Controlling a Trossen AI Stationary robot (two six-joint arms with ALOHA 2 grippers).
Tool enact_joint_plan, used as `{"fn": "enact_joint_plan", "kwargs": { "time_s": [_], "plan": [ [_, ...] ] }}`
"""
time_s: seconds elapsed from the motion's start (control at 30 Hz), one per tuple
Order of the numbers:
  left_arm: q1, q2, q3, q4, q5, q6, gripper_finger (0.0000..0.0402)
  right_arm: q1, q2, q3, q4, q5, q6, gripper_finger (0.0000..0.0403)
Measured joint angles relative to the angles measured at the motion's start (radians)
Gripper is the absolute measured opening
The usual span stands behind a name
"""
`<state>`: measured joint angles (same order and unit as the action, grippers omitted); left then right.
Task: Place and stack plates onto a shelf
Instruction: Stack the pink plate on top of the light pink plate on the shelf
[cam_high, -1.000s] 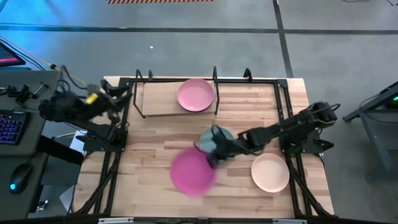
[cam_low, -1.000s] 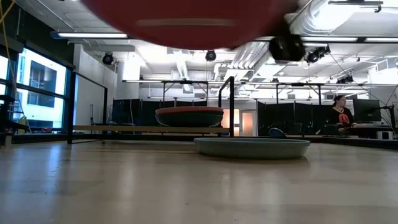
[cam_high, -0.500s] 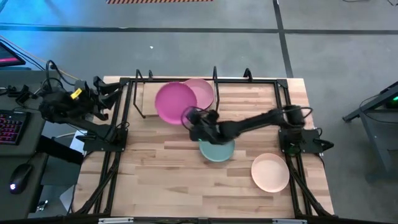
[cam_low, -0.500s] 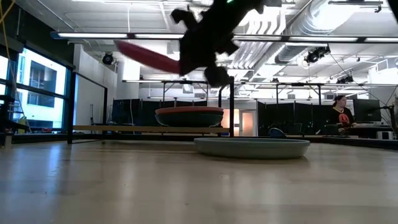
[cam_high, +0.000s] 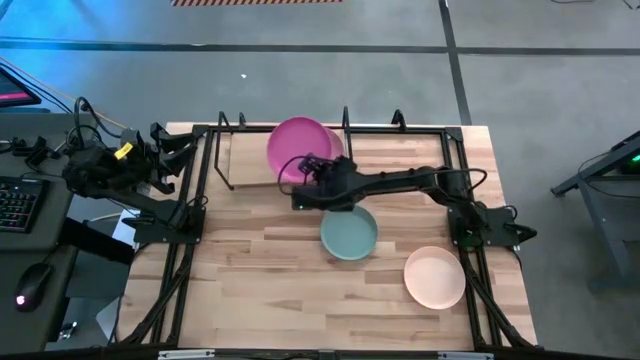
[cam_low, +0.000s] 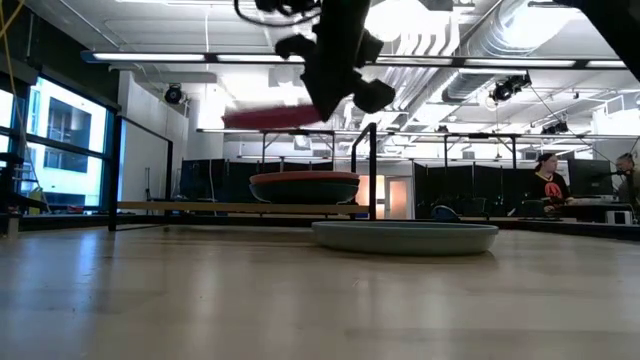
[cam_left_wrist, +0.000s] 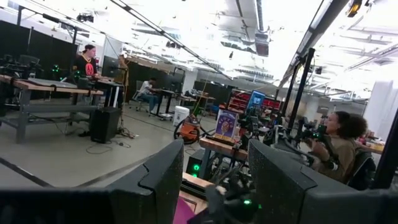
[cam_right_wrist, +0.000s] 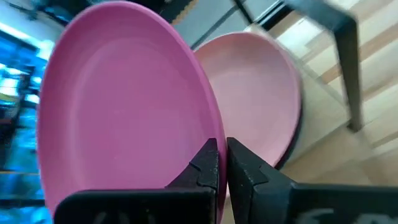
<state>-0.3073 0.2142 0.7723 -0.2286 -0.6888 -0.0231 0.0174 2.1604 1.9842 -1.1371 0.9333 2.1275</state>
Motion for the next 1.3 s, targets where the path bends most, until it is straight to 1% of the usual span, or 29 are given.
{"fn": "enact_joint_plan", "kwargs": {
  "time_s": [0.07, 0.23, 0.37, 0.47, 0.57, 0.77, 0.87, 0.97, 1.1, 1.3],
  "plan": [
    [0.0, 0.0, 0.0, 0.0, 0.0, 0.0, 0.0168, -0.014, 0.002, -0.002, -0.036, -0.026, -0.003, 0.0],
    [0.0, 0.0, 0.0, 0.0, 0.0, 0.0, 0.0168, -0.041, 0.002, -0.002, -0.053, -0.029, -0.008, 0.0],
    [0.0, 0.0, 0.0, 0.0, 0.0, 0.0, 0.0168, -0.068, 0.002, -0.002, -0.055, -0.077, -0.043, 0.0],
    [0.0, 0.0, 0.0, 0.0, 0.0, 0.0, 0.0168, -0.074, 0.009, -0.002, -0.09, -0.079, -0.032, 0.0],
    [0.0, 0.0, 0.0, 0.0, 0.0, 0.0, 0.0168, -0.078, 0.011, -0.003, -0.106, -0.108, -0.04, 0.0],
    [0.0, 0.0, 0.0, 0.001, -0.001, 0.0, 0.0168, -0.084, 0.011, -0.003, -0.099, -0.106, -0.065, 0.0],
    [0.0, 0.0, 0.0, 0.001, -0.001, 0.0, 0.0168, -0.082, 0.011, -0.003, -0.098, -0.124, -0.086, 0.0],
    [0.0, 0.0, 0.0, 0.001, -0.002, 0.0, 0.0168, -0.083, 0.011, -0.003, -0.101, -0.114, -0.086, 0.0001],
    [0.0, 0.0, 0.0, 0.001, -0.002, 0.0, 0.0168, -0.09, 0.011, -0.003, -0.123, -0.099, -0.087, 0.002],
    [0.0, 0.0, 0.0, 0.0, -0.003, 0.0, 0.0168, -0.103, 0.011, -0.003, -0.152, -0.1, -0.087, 0.0078]
  ]
}}
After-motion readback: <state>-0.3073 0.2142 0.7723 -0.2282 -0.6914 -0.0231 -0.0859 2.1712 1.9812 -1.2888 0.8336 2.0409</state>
